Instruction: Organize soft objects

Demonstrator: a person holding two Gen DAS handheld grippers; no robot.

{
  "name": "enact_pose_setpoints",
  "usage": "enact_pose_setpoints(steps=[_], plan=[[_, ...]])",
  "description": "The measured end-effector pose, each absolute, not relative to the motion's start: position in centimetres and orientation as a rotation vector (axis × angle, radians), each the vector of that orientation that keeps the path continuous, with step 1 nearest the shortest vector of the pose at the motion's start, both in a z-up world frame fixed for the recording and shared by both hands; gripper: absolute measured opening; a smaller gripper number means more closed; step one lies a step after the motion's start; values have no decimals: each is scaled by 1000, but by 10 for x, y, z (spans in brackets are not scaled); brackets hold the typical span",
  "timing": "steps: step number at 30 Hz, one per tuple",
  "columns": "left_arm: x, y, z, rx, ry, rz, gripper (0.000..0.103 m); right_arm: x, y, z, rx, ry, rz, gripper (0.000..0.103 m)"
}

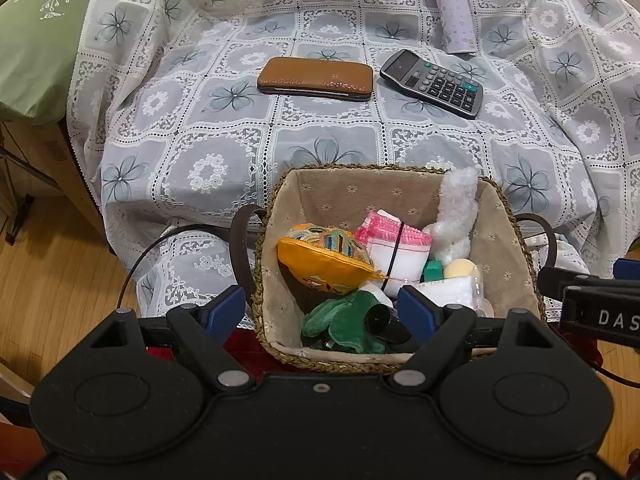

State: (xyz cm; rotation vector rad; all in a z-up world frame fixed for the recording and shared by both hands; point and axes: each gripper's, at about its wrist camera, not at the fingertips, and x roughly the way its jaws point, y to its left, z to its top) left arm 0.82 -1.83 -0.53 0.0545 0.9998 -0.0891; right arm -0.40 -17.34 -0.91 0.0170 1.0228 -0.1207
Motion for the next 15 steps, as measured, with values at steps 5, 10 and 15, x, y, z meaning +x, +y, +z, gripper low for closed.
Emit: enact_pose_setpoints(steps=[5, 10, 15], plan=[[8, -18, -5, 55, 1001, -88, 80, -4, -175, -11, 33, 1030, -132, 89], [9, -18, -5, 55, 1003, -86, 80, -4, -174, -12, 39, 1034, -135, 89], [9, -18, -5, 55, 1004, -85, 80, -4, -174, -13, 41, 1038, -134, 89]])
